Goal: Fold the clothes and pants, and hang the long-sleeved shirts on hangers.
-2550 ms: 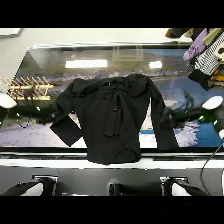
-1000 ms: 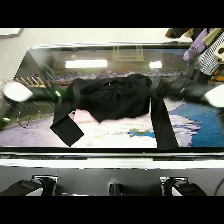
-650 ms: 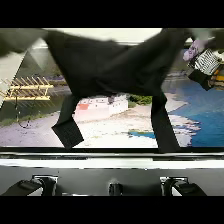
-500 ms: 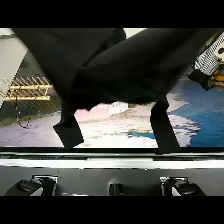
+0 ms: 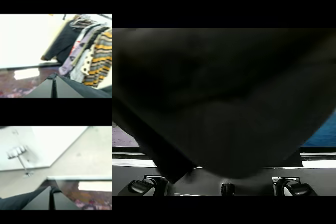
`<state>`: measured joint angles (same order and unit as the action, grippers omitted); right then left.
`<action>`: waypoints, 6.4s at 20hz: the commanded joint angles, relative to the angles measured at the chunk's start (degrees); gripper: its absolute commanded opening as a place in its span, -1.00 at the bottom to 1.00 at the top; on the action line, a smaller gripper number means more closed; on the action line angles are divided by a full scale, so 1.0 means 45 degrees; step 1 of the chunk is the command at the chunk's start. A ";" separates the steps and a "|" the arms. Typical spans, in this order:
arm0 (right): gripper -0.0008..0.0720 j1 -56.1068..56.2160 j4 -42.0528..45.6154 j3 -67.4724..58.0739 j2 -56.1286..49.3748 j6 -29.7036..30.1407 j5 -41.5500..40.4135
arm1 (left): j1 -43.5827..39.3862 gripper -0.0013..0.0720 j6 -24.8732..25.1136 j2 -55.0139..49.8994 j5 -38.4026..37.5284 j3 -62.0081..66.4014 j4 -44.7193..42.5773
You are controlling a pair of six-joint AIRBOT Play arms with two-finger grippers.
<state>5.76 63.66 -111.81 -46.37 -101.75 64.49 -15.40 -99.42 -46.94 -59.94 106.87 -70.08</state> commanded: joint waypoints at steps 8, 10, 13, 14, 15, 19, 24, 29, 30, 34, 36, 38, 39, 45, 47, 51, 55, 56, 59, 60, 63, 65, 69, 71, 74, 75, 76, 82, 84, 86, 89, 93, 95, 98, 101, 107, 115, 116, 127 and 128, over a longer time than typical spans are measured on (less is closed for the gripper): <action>-0.89 0.0034 0.1326 -0.0029 -0.8922 0.0170 -0.5187 | 0.0121 -0.90 -0.0593 -0.9034 0.4371 -0.0272 -0.2331; -0.89 0.0034 0.1190 -0.0029 -1.0584 0.0039 -0.6591 | 0.0214 -0.90 -0.0593 -1.0870 0.6164 -0.0267 -0.2312; -0.89 0.0034 0.0704 -0.0029 -1.2585 -0.0015 -0.7582 | 0.0330 -0.90 -0.0593 -1.2866 0.7135 -0.0267 -0.1593; -0.89 0.0034 0.0554 -0.0029 -1.3168 0.0029 -0.7587 | 0.0350 -0.90 -0.0593 -1.3338 0.7072 -0.0267 -0.1229; -0.89 0.0034 0.0544 -0.0029 -1.3556 0.0024 -0.7397 | 0.0350 -0.90 -0.0593 -1.3692 0.6965 -0.0272 -0.0840; -0.68 0.0034 0.0233 -0.0029 -1.4202 -0.0010 -0.5270 | 0.0306 -0.88 -0.0597 -1.4319 0.5926 -0.0267 0.0359; 0.48 -0.0797 0.0287 -0.0029 -1.2444 0.1103 -0.0656 | 0.1302 0.73 -0.0578 -1.3240 0.1593 0.0748 0.0869; 0.55 -0.2633 0.0879 0.1792 -0.9243 0.2045 0.4915 | 0.3531 0.72 -0.0923 -1.0244 -0.3274 -0.0325 0.0855; 0.56 -0.2691 0.0894 0.3381 -0.8238 0.1977 0.4721 | 0.3798 0.72 -0.0913 -0.9408 -0.3453 -0.1418 0.0855; 0.56 -0.1967 0.0272 1.0690 -0.3963 0.0107 0.2783 | 0.3910 0.72 -0.0933 -0.4872 -0.2079 -0.8777 0.1205; 0.56 -0.1243 0.0301 1.3658 -0.2176 -0.0874 0.2006 | 0.3895 0.72 -0.0933 -0.2652 -0.1175 -1.2488 0.2448; 0.56 -0.0486 0.0282 1.6218 -0.0797 -0.1953 0.1360 | 0.3891 0.72 -0.0947 -0.0821 -0.0748 -1.5203 0.3463; 0.56 -0.0175 0.0228 1.7150 -0.0398 -0.2327 0.1112 | 0.3886 0.72 -0.1059 -0.0034 -0.0670 -1.6218 0.3721; 0.55 0.0695 -0.0733 1.9802 -0.0432 -0.2701 -0.1778 | 0.3891 0.72 -0.1719 0.1564 -0.0758 -1.8792 0.4012; 0.31 0.0670 -0.0821 1.9836 -0.1132 -0.3167 -0.2856 | 0.3886 0.72 -0.1705 0.1462 -0.0573 -1.8991 0.4022; -0.89 0.0670 -0.1821 1.9793 -0.1535 -0.3609 -0.4182 | 0.3366 0.72 -0.1559 0.0646 -0.0355 -1.9054 0.4056; -0.89 0.0670 -0.1996 1.9783 -0.0471 -0.4294 -0.3730 | 0.1904 0.72 -0.1734 -0.0772 0.1020 -1.9040 0.4075; -0.89 0.0670 -0.2001 1.9783 -0.0214 -0.4357 -0.3536 | 0.1569 0.72 -0.1778 -0.1059 0.1520 -1.9030 0.4294; -0.89 0.0670 -0.1943 1.9783 0.0597 -0.4503 -0.2977 | 0.0733 0.65 -0.1778 -0.1749 0.3143 -1.9030 0.5610; -0.89 0.0670 -0.1914 1.9783 0.0913 -0.4507 -0.2968 | 0.0559 0.23 -0.1778 -0.1904 0.3502 -1.9030 0.5877; -0.89 0.0670 -0.1851 1.9783 0.1661 -0.4590 -0.2506 | 0.0578 -0.90 -0.1812 -0.1841 0.3177 -1.8685 0.6023; -0.89 0.0670 -0.1719 1.9783 0.2404 -0.4561 -0.0806 | 0.0860 -0.90 -0.1627 -0.1418 0.1438 -1.8107 0.5241; -0.89 0.0670 -0.0539 1.9686 0.5790 -0.5100 0.5265 | 0.1127 -0.91 -0.1729 0.1248 -0.3531 -1.7194 0.1457; -0.89 0.0670 -0.0199 1.9156 0.7805 -0.6688 0.7572 | 0.1122 -0.91 -0.1768 0.2759 -0.5489 -1.7078 0.1054; -0.89 0.0670 -0.0117 1.8005 0.8772 -0.8223 0.8252 | 0.1103 -0.91 -0.2555 0.4031 -0.6178 -1.6349 0.1972; -0.89 0.0670 0.0102 1.7592 0.8461 -0.8262 0.7893 | 0.1103 -0.91 -0.2584 0.3959 -0.6003 -1.5820 0.2312; -0.89 0.0670 0.0559 1.7112 0.7815 -0.8218 0.7383 | 0.1103 -0.91 -0.2589 0.3677 -0.5892 -1.5256 0.2482; -0.89 0.0665 0.2438 1.4270 0.0471 -0.5561 0.2987 | 0.1117 -0.91 -0.1049 -0.1642 -0.4847 -1.1497 0.2866; -0.89 0.0665 0.2467 1.2891 -0.2205 -0.4658 0.2055 | 0.1117 -0.91 -0.0491 -0.4216 -0.4673 -1.0040 0.3181; -0.89 0.0656 0.3007 1.1366 -0.4566 -0.3959 0.1734 | 0.1127 -0.90 -0.0277 -0.6703 -0.4673 -0.8437 0.3235; -0.89 0.0656 0.3186 0.9661 -0.7135 -0.3706 0.1039 | 0.1127 -0.90 -0.0223 -0.9942 -0.4673 -0.5897 0.3347; -0.89 0.0656 0.3240 0.9238 -0.8743 -0.3619 -0.0675 | 0.1127 -0.89 -0.0228 -1.2900 -0.4663 -0.2968 0.3347; -0.55 0.0656 0.3264 0.9233 -0.8908 -0.3565 -0.1200 | 0.1156 -0.22 -0.0223 -1.3644 -0.4668 -0.2181 0.3342; -0.38 0.0656 0.3434 0.8597 -0.8189 -0.1593 -0.0330 | 0.1491 0.55 0.0296 -1.3347 -0.4765 -0.1763 0.3317; 0.21 0.0971 0.3517 0.8500 -0.6290 0.0525 0.1608 | 0.1802 0.56 0.0913 -1.1798 -0.5124 -0.1938 0.1613; 0.28 0.5459 0.5076 1.2288 -0.2856 0.0398 0.1948 | 0.1763 0.56 0.1243 -0.7082 -0.3259 -0.7655 -0.0112; 0.29 1.0239 0.7373 1.4834 -0.2744 0.0612 0.1617 | 0.1763 0.56 0.1044 -0.5178 -0.3089 -1.1162 -0.0107; 0.29 1.0282 0.7344 1.5028 -0.2769 0.0612 0.1520 | 0.1763 0.56 0.1044 -0.5178 -0.3094 -1.1162 -0.0107; -0.88 1.0282 1.1842 1.5922 -0.4415 -0.4095 -0.0233 | 0.1763 0.56 0.1039 -0.5183 -0.3094 -1.1162 -0.0107; -0.89 1.0282 1.2177 1.5863 -0.4381 -0.4775 0.0107 | 0.1763 0.56 0.1044 -0.5183 -0.3104 -1.1162 -0.0107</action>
<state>51.94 110.78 -40.42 -65.08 -112.42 63.24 -7.53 -94.72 -70.30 -73.84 56.66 -70.54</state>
